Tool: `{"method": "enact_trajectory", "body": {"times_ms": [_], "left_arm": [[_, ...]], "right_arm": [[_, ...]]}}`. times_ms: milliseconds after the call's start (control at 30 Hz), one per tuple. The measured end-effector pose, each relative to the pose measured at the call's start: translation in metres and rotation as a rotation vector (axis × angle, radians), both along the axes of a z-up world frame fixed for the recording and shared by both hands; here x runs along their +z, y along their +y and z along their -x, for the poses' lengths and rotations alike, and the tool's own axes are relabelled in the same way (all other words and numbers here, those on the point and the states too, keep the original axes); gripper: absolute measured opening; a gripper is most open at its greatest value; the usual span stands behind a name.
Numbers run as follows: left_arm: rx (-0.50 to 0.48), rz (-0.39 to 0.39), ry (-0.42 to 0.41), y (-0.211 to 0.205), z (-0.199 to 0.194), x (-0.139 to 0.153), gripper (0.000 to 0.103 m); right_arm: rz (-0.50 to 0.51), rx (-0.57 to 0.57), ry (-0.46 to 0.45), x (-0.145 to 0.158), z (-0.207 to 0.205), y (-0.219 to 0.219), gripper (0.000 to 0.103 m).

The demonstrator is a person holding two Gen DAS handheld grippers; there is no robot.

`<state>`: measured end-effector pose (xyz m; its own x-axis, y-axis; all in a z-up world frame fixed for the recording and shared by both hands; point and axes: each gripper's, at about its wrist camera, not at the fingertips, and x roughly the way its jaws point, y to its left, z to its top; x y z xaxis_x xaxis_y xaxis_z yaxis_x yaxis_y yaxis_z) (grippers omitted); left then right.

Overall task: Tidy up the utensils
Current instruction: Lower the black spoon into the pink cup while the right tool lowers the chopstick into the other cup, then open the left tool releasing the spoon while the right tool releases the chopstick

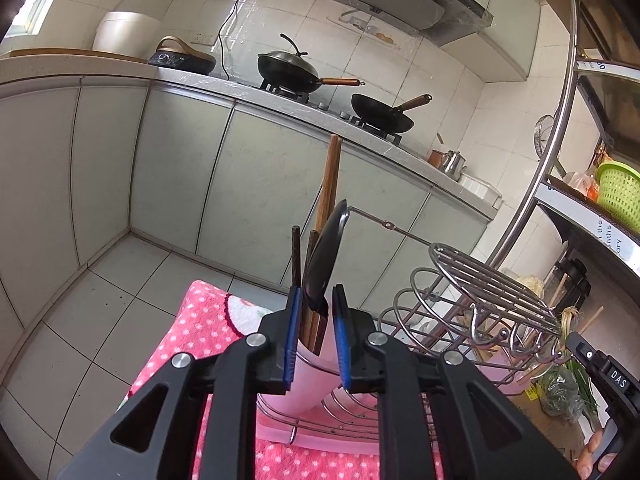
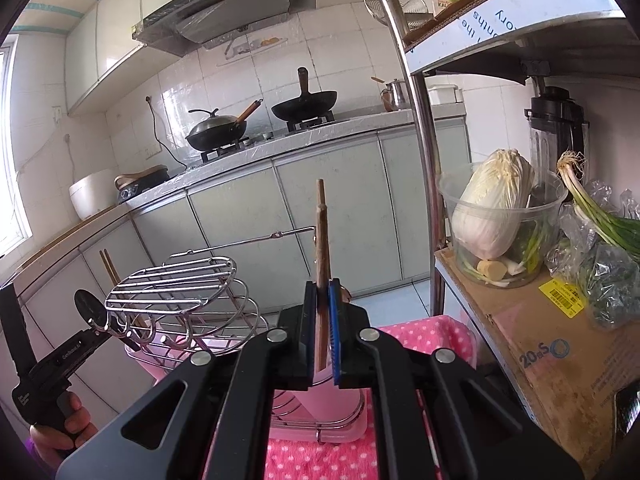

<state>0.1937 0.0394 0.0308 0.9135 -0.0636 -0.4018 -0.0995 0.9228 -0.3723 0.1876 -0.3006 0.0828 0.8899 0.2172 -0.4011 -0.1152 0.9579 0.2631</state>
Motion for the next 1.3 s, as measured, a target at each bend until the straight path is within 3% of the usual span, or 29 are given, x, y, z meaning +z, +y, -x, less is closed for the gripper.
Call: {"method": "enact_trajectory", "body": {"times_ms": [367, 433, 500, 533, 667, 733, 933, 1167, 1300], "left_arm": [[0.001, -0.007, 0.006, -0.004, 0.002, 0.005, 0.026], [0.002, -0.017, 0.011, -0.005, 0.002, 0.005, 0.026], [0.005, -0.018, 0.015, -0.005, 0.001, 0.005, 0.026], [0.007, -0.02, 0.017, -0.005, 0.001, 0.006, 0.026], [0.012, -0.028, 0.02, -0.006, 0.001, 0.008, 0.028], [0.012, -0.031, 0.018, -0.007, 0.002, 0.009, 0.041], [0.008, -0.049, 0.011, -0.009, 0.007, 0.014, 0.052], [-0.003, -0.049, 0.012, -0.011, 0.013, 0.017, 0.056], [-0.012, -0.045, 0.014, -0.012, 0.016, 0.017, 0.058]], "right_arm": [[0.029, 0.009, 0.009, 0.005, 0.002, 0.003, 0.008], [0.033, 0.007, 0.008, 0.006, 0.002, 0.003, 0.016], [0.032, 0.0, 0.0, 0.007, 0.004, 0.002, 0.031], [0.032, -0.002, -0.003, 0.008, 0.004, 0.002, 0.033], [0.049, -0.007, -0.014, 0.013, 0.007, 0.002, 0.035], [0.058, -0.008, -0.016, 0.015, 0.009, 0.003, 0.036], [0.067, 0.002, -0.025, 0.018, 0.017, 0.006, 0.043], [0.074, 0.007, -0.026, 0.019, 0.027, 0.009, 0.045], [0.069, 0.007, -0.033, 0.02, 0.034, 0.007, 0.053]]}}
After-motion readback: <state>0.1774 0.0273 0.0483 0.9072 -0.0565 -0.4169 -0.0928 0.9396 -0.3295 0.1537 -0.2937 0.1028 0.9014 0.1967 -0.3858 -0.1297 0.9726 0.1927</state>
